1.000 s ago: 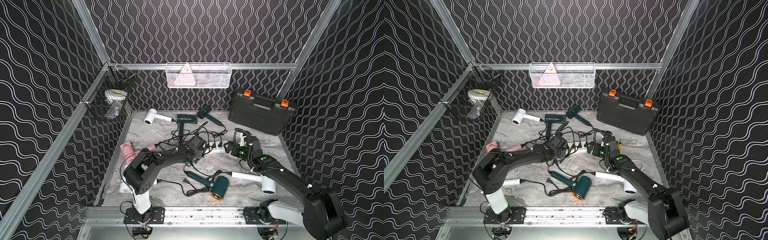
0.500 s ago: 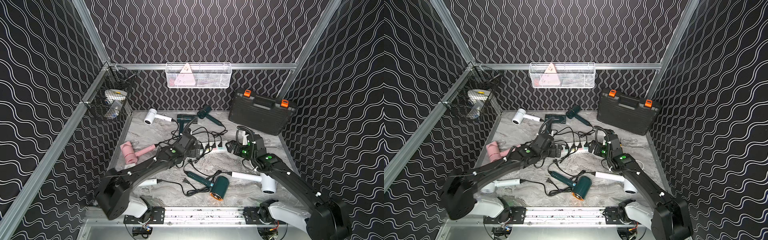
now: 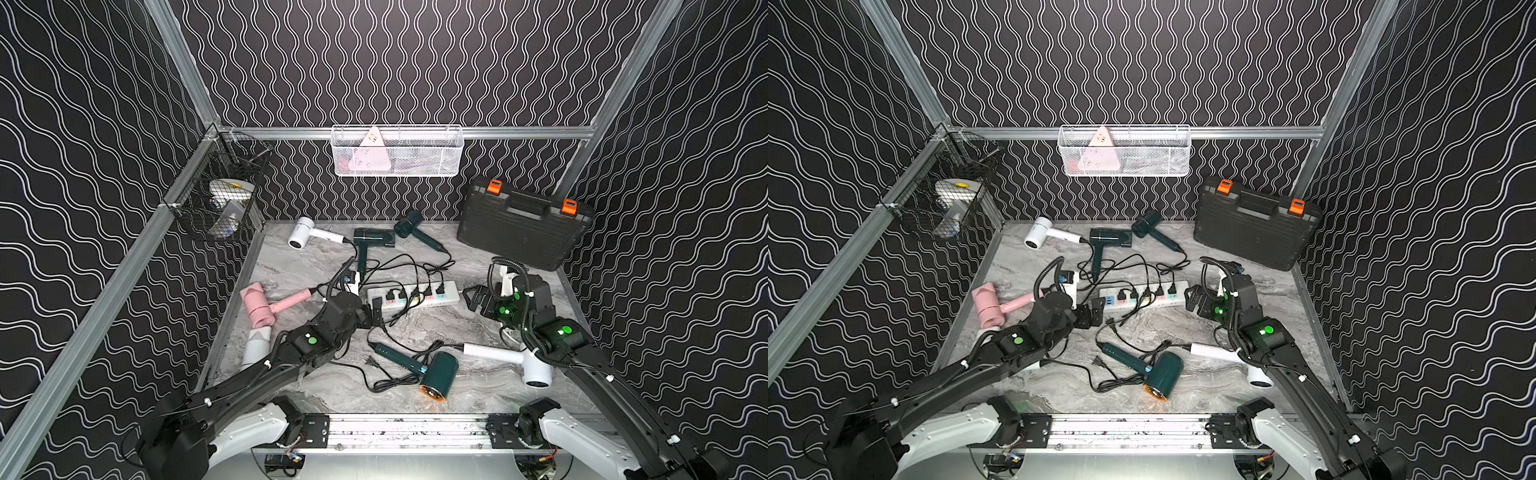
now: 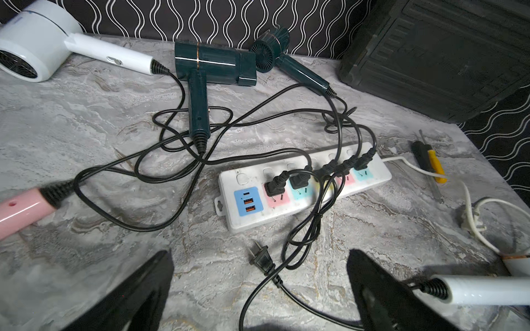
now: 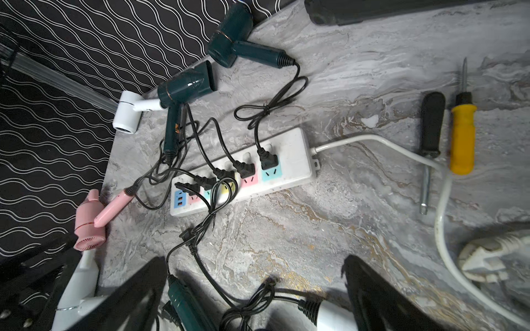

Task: Charge the blow dryers
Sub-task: Adjust the socket at the center of the board.

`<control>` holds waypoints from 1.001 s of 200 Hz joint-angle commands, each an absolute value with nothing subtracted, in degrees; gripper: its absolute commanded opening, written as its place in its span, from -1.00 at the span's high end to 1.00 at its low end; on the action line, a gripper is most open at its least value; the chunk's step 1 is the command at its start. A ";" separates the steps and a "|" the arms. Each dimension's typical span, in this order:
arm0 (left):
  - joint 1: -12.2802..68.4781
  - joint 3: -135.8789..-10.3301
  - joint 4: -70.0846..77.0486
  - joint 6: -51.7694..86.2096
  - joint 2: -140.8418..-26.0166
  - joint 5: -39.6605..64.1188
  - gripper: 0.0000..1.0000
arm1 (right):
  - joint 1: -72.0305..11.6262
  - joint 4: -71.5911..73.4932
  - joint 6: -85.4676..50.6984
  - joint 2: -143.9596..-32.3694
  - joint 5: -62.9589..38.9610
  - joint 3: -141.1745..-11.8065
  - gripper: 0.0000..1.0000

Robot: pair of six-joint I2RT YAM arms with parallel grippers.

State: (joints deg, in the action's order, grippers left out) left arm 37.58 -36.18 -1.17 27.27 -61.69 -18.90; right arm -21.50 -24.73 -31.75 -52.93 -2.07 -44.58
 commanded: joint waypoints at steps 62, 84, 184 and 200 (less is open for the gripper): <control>27.33 -32.17 9.98 31.71 -69.61 -7.03 -0.98 | -21.45 -22.52 -32.94 -65.73 -10.32 -43.32 -0.81; 25.14 -31.66 10.61 32.81 -70.40 -5.08 -0.98 | -21.51 -20.40 -33.35 -69.43 -12.28 -43.59 -0.66; 23.40 -30.30 10.99 33.40 -69.62 -6.06 -0.98 | -22.41 -18.09 -32.00 -78.66 -12.68 -45.46 -0.23; 23.29 -30.03 11.16 33.49 -69.35 -6.28 -0.98 | -22.40 -20.71 -32.10 -78.15 -8.45 -46.00 -0.23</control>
State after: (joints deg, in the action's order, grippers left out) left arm 23.57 -30.39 8.69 33.06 -69.84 -5.82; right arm -22.39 -18.20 -32.29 -78.46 -14.33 -45.04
